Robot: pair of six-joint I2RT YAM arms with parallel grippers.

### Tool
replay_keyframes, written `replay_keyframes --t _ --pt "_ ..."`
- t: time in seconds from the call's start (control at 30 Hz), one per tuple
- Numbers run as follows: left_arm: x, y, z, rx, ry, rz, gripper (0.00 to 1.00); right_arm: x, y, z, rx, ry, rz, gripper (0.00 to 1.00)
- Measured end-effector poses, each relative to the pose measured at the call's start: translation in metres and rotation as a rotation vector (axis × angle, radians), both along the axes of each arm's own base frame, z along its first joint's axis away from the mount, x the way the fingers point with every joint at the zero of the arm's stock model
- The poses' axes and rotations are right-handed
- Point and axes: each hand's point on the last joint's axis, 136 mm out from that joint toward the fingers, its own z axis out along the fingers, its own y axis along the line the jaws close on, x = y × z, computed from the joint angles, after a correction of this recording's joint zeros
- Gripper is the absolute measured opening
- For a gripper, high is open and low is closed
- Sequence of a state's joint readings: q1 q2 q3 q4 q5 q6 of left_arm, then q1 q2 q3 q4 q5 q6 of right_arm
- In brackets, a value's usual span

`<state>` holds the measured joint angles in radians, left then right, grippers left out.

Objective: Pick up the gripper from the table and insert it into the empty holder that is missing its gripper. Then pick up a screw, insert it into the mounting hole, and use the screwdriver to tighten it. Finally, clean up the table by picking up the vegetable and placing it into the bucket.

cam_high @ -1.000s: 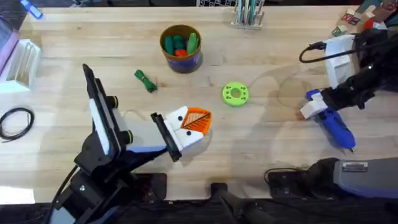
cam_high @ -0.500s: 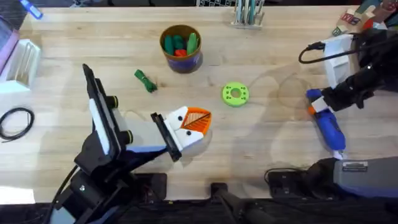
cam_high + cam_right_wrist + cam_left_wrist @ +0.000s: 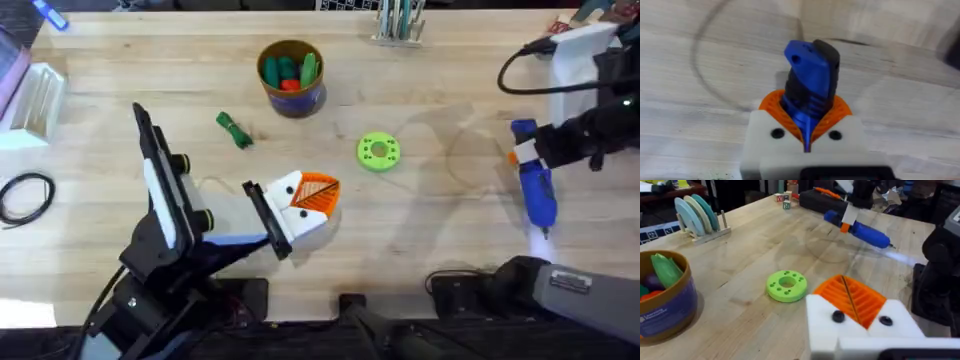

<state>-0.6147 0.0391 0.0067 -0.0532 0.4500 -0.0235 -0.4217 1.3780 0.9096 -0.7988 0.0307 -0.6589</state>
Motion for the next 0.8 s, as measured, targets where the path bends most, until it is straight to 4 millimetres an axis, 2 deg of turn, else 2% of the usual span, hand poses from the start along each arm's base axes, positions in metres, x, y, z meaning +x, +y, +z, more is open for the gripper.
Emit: replay_keyframes --t 0.3,0.5,0.67,0.8 --pt "0.000 0.000 0.000 0.000 0.000 0.000 0.005 0.018 0.012 0.070 -0.087 -0.302 0.001 0.023" --pt "0.000 0.000 0.000 0.000 0.000 0.000 0.005 0.030 0.041 0.133 -0.086 -0.584 -0.002 0.023" --pt "0.000 0.000 0.000 0.000 0.000 0.000 0.005 0.041 0.083 0.176 0.060 -0.799 0.021 0.023" --pt "0.000 0.000 0.000 0.000 0.000 0.000 0.005 0.059 0.134 0.210 0.228 -0.999 0.120 0.023"
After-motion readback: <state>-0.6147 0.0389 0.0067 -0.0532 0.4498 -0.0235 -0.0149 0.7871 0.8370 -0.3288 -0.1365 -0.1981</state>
